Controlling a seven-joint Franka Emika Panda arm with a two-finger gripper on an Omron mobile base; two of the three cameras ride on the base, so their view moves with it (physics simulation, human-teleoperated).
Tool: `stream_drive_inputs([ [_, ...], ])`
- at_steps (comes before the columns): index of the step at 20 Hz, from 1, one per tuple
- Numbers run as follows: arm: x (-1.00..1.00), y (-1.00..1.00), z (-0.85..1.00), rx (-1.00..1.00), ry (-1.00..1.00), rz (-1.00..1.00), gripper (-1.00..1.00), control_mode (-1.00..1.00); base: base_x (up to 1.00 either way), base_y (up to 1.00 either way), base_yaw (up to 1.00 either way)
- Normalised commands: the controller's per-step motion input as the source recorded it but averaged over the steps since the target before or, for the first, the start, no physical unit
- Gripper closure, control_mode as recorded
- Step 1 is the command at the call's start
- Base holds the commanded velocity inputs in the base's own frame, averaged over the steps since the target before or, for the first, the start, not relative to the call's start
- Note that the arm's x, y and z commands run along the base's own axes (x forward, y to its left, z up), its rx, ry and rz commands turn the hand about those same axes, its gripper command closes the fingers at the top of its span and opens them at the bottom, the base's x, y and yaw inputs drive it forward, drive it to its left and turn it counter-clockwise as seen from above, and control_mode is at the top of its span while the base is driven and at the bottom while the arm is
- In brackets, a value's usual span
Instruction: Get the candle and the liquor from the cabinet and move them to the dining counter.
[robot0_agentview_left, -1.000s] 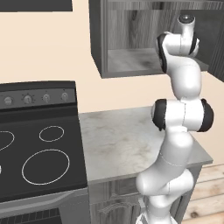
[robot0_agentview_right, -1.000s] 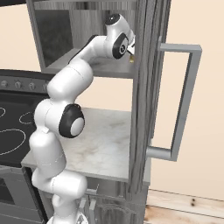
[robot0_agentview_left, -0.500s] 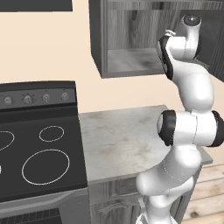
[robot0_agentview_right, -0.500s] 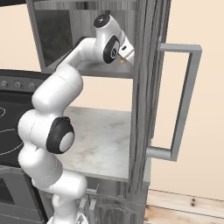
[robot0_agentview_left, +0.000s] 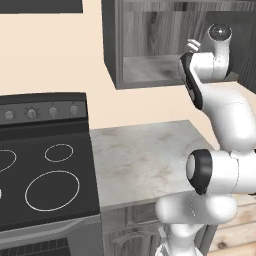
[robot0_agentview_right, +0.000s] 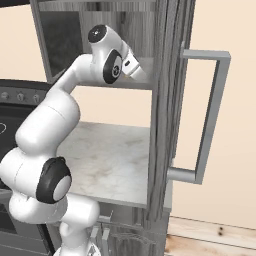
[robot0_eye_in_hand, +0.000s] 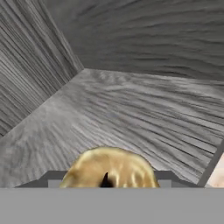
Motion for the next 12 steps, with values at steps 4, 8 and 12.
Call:
stream_drive_inputs([
  [4, -0.56, 0.14, 0.23, 0.00, 0.00, 0.07, 1.00, -1.00, 0.00, 0.00, 0.00],
  [8, -0.61, 0.25, 0.16, -0.01, 0.00, 0.09, 1.00, -1.00, 0.00, 0.00, 0.00],
  [12, -0.62, 0.33, -0.02, -0.06, -0.01, 0.14, 1.00, -1.00, 0.00, 0.00, 0.00],
])
